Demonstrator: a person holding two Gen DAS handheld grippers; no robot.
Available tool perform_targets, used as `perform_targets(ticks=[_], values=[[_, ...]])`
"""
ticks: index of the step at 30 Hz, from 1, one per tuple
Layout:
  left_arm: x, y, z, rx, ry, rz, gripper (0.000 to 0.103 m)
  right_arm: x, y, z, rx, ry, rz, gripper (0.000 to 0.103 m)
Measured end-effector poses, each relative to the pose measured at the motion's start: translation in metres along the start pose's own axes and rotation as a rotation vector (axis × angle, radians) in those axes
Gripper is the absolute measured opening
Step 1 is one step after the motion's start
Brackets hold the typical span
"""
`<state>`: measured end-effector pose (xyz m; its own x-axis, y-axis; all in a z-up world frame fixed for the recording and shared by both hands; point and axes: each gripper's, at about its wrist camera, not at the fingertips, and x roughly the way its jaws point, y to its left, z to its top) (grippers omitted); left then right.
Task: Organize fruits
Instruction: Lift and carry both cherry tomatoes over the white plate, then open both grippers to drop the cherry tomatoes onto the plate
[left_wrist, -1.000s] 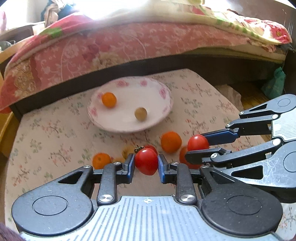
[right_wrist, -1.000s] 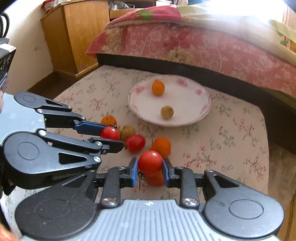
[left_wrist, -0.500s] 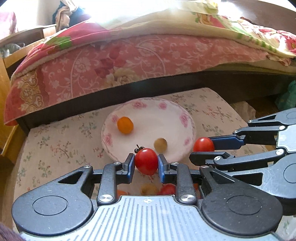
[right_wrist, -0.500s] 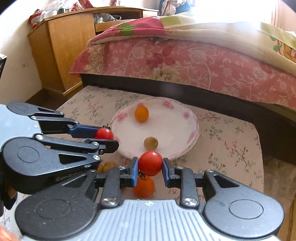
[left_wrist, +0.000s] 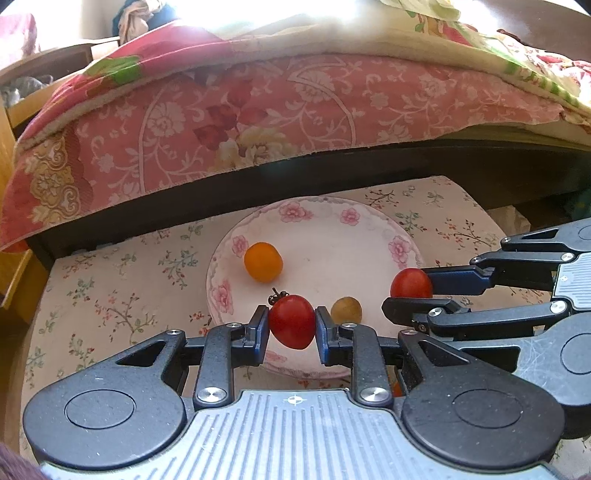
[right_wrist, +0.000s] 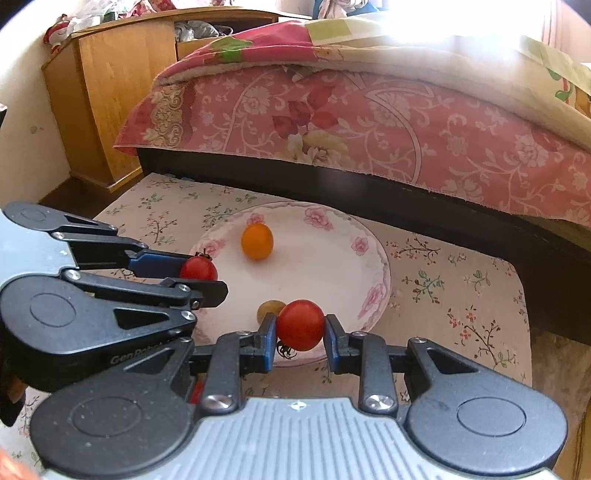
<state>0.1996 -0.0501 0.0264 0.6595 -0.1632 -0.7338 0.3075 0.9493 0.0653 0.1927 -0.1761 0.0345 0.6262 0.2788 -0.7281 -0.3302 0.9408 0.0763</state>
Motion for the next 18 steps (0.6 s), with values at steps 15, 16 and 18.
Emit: perform_targets(ticks=[15, 16, 18], values=[[0.016, 0.005, 0.001, -0.024, 0.028, 0.019, 0.033, 0.02, -0.003, 0.003, 0.005, 0.008, -0.006, 0.032], [0.016, 0.004, 0.001, -0.02, 0.028, 0.022, 0.033, 0.02, -0.002, 0.003, 0.001, 0.008, -0.006, 0.032], [0.016, 0.004, 0.001, -0.021, 0.028, 0.025, 0.034, 0.021, -0.003, 0.003, 0.0, 0.009, -0.007, 0.032]])
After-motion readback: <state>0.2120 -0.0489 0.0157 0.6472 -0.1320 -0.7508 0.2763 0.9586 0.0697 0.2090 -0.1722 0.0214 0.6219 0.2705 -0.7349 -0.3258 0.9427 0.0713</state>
